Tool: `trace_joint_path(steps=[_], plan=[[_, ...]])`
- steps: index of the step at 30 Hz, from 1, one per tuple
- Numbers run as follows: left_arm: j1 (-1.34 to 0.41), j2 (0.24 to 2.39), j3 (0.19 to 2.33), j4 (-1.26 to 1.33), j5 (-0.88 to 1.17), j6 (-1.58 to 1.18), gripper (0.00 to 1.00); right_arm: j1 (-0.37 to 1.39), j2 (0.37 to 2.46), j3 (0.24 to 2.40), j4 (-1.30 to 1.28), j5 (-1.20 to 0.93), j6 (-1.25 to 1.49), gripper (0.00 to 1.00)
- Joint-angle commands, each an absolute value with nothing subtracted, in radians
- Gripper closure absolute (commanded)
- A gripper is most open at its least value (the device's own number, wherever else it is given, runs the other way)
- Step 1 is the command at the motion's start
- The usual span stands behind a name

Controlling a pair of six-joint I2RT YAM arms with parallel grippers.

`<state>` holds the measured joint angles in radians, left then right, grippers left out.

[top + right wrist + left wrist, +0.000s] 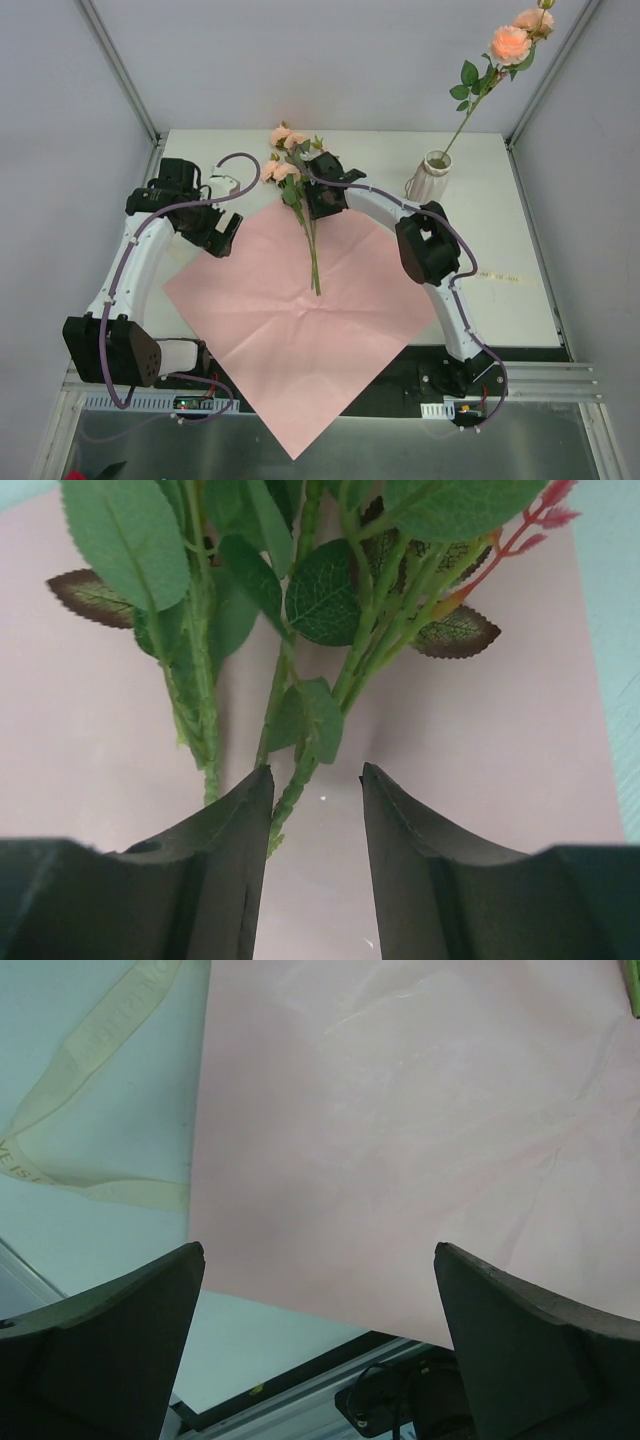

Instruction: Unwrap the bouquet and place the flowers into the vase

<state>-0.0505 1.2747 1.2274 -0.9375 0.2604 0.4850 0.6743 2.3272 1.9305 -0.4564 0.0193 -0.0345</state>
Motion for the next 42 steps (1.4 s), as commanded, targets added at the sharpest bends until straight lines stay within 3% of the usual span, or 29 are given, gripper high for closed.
trace_joint_path(steps=[1, 8, 12, 17, 21, 27, 37, 42], plan=[[-0.046, 1.264, 1.209, -0.931, 0.275, 0.505, 0.01, 0.66, 2.335, 1.974, -0.476, 0.026, -0.011, 0.59], [-0.046, 1.267, 1.201, -0.923, 0.271, 0.508, 0.01, 0.658, 2.304, 1.914, -0.428, 0.012, -0.003, 0.63], [-0.046, 1.27, 1.195, -0.92, 0.259, 0.514, 0.01, 0.658, 2.292, 1.893, -0.408, 0.009, 0.023, 0.79], [-0.046, 1.262, 1.184, -0.919, 0.256, 0.517, 0.01, 0.66, 2.299, 1.904, -0.42, 0.009, 0.041, 0.81], [-0.046, 1.252, 1.183, -0.922, 0.252, 0.515, 0.01, 0.661, 2.269, 1.879, -0.422, -0.017, 0.055, 0.99], [-0.046, 1.241, 1.187, -0.92, 0.25, 0.519, 0.01, 0.664, 2.027, 1.753, -0.315, 0.06, 0.037, 0.99], [-0.044, 1.233, 1.212, -0.925, 0.267, 0.503, 0.01, 0.631, 1.67, 1.812, -0.278, 0.083, -0.104, 0.99], [-0.041, 1.235, 1.224, -0.925, 0.252, 0.499, 0.01, 0.58, 1.476, 1.657, 0.163, 0.013, -0.312, 0.99]])
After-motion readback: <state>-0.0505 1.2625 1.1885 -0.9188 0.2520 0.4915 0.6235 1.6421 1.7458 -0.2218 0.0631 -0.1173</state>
